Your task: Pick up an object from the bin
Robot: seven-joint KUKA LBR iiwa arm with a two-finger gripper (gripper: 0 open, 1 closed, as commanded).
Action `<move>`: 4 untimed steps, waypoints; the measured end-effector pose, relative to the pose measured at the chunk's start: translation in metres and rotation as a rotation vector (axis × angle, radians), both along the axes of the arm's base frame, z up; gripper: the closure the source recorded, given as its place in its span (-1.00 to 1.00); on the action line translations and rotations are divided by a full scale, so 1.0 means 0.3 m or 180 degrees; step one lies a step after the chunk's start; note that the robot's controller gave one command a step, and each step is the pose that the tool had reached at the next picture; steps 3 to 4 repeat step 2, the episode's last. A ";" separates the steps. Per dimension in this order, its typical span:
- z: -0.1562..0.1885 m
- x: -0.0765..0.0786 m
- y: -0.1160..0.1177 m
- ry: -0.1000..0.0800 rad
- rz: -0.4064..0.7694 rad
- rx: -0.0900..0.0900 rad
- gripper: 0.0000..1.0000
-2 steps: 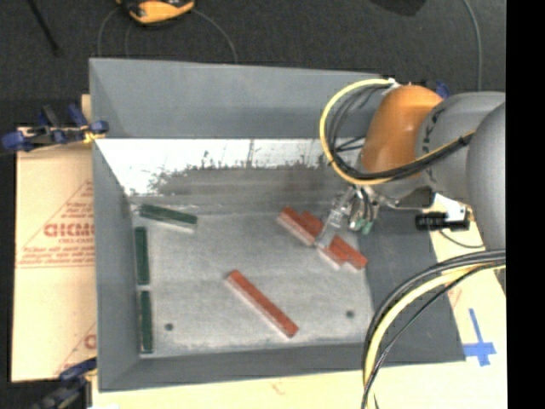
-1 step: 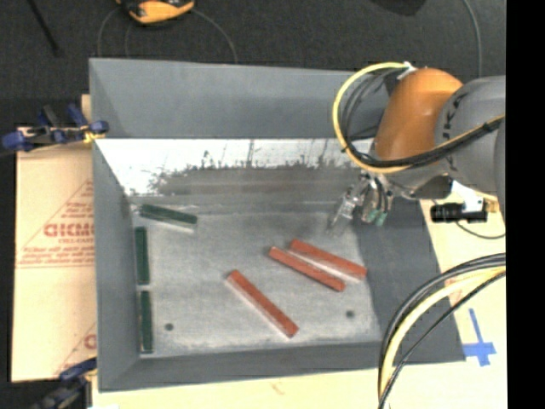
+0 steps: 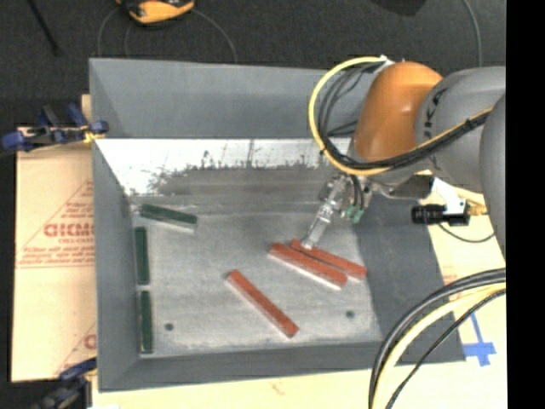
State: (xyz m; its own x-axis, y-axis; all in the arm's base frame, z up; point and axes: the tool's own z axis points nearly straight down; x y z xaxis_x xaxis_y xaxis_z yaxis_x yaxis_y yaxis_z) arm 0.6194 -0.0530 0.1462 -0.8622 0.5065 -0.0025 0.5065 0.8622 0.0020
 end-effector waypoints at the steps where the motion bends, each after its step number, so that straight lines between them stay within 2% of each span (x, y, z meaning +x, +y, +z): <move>1: 0.000 0.000 -0.001 0.0001 0.0004 -0.0003 -1.00; 2: -0.121 -0.074 0.052 -0.0031 -0.0070 -0.0011 -1.00; 4: -0.121 -0.074 0.052 -0.0031 -0.0070 -0.0011 -1.00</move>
Offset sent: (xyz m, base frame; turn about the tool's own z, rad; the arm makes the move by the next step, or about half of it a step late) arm -0.0471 0.0350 -0.0758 0.0396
